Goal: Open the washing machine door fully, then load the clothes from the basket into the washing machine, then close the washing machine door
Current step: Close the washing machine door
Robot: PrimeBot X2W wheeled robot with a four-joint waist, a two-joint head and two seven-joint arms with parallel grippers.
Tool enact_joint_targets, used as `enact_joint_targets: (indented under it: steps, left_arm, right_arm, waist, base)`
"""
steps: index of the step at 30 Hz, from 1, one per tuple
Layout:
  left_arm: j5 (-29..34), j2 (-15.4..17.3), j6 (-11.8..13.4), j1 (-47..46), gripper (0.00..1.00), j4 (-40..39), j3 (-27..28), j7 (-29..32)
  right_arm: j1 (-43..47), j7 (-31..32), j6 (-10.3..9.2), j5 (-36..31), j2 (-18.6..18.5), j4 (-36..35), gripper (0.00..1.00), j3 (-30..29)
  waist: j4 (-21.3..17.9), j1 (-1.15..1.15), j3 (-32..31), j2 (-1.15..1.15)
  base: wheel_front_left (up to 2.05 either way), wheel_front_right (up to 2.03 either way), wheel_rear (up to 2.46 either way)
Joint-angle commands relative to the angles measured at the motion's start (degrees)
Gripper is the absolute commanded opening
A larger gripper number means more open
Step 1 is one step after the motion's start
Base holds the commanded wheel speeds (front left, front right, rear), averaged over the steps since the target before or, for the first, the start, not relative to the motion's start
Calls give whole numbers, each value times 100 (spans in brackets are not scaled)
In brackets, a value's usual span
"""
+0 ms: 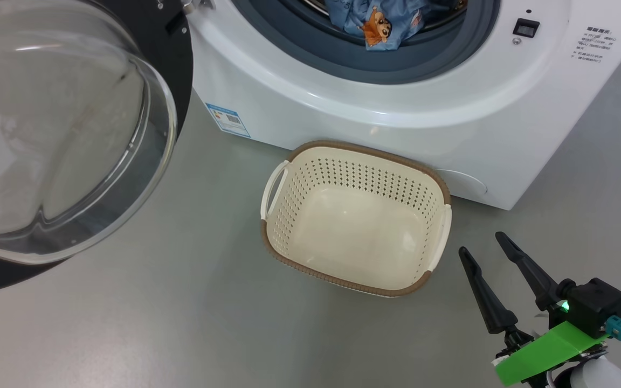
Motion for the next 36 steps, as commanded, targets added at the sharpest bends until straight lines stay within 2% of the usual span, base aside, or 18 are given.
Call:
enact_joint_targets:
  steps: [1, 12, 36]
  left_arm:
    - [-73, 437, 2, -129, 0, -49, 81, 127]
    - [-355, 363, 2, 78, 0, -237, -103, 924]
    - [-1068, 471, 2, 666, 0, -1148, -295, 2914]
  right_arm:
    - [-69, -46, 42, -7, -87, -129, 100, 81]
    - [6, -46, 42, 0, -66, -132, 100, 72]
    - [245, -46, 42, 7, -1, -194, 100, -129]
  waist:
    - [-4, 0, -18, 0]
    - [23, 0, -146, 0]
    - [-98, 0, -565, 0]
  base:
    - [0, 0, 0]
    - [0, 0, 0]
    - [0, 0, 0]
